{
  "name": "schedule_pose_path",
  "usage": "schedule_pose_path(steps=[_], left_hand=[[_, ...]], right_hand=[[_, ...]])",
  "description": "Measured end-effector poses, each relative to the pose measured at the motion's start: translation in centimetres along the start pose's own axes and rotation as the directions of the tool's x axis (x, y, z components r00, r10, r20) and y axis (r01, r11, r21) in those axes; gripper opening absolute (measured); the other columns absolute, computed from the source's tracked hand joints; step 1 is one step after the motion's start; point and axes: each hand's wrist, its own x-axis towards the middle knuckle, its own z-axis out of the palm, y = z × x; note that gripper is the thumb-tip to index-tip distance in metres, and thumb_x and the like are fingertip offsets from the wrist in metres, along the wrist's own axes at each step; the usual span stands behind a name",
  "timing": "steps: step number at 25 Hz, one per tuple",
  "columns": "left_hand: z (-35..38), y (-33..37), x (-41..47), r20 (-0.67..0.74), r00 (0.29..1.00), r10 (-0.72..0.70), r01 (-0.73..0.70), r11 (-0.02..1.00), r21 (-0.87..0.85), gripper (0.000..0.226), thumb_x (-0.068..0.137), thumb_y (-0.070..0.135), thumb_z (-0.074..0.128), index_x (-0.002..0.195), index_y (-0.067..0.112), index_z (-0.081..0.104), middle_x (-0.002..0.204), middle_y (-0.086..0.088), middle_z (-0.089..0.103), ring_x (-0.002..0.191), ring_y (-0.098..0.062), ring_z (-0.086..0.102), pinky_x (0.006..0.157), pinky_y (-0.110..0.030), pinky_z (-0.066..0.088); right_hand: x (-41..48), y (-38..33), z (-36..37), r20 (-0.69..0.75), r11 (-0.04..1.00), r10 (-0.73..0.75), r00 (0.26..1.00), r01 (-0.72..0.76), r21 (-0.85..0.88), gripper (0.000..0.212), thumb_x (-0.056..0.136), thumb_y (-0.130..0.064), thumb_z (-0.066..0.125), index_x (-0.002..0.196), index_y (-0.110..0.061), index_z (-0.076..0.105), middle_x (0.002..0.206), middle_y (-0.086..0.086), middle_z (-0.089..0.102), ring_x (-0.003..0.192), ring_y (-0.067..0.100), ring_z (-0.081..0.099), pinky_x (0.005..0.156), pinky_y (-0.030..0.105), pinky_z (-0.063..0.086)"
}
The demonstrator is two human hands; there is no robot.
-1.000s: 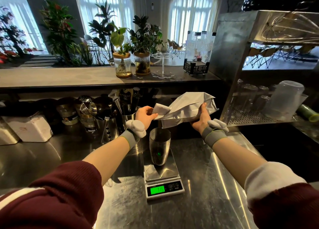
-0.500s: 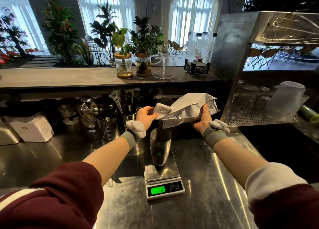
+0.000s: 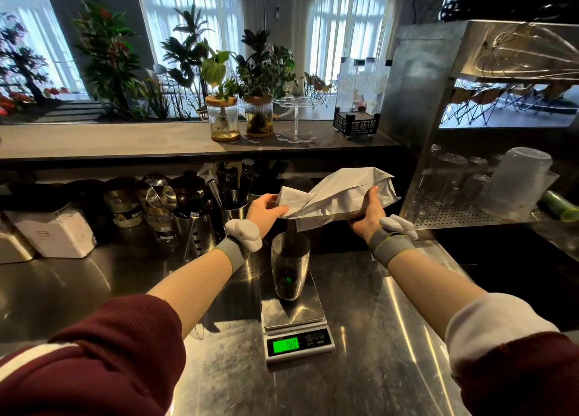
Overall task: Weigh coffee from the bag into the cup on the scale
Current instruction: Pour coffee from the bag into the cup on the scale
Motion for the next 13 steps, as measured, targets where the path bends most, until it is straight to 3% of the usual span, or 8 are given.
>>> schedule_pose_path(steps=[8, 13], left_hand=[[0.19, -0.16, 0.04, -0.076, 0.993, 0.086, -0.079, 0.993, 0.092, 0.024, 0.081, 0.007, 0.065, 0.103, -0.002, 0.063, 0.104, -0.023, 0.067, 0.091, -0.027, 0.061, 0.086, -0.04, 0.051], [0.06, -0.24, -0.07, -0.066, 0.995, 0.072, -0.069, 0.996, 0.048, 0.03, 0.082, 0.008, 0.065, 0.11, -0.001, 0.061, 0.11, -0.022, 0.066, 0.099, -0.029, 0.061, 0.09, -0.04, 0.05]], right_hand=[[0.2, 0.33, 0.03, 0.013, 1.0, 0.017, 1.0, -0.017, 0.002, 0.058, 0.085, -0.049, 0.06, 0.132, -0.015, 0.055, 0.131, 0.011, 0.061, 0.119, 0.031, 0.058, 0.097, 0.05, 0.048], [-0.09, 0.28, 0.07, 0.013, 1.0, 0.02, 1.0, -0.02, 0.001, 0.057, 0.087, -0.048, 0.058, 0.133, -0.014, 0.055, 0.131, 0.01, 0.06, 0.121, 0.031, 0.057, 0.096, 0.05, 0.047]])
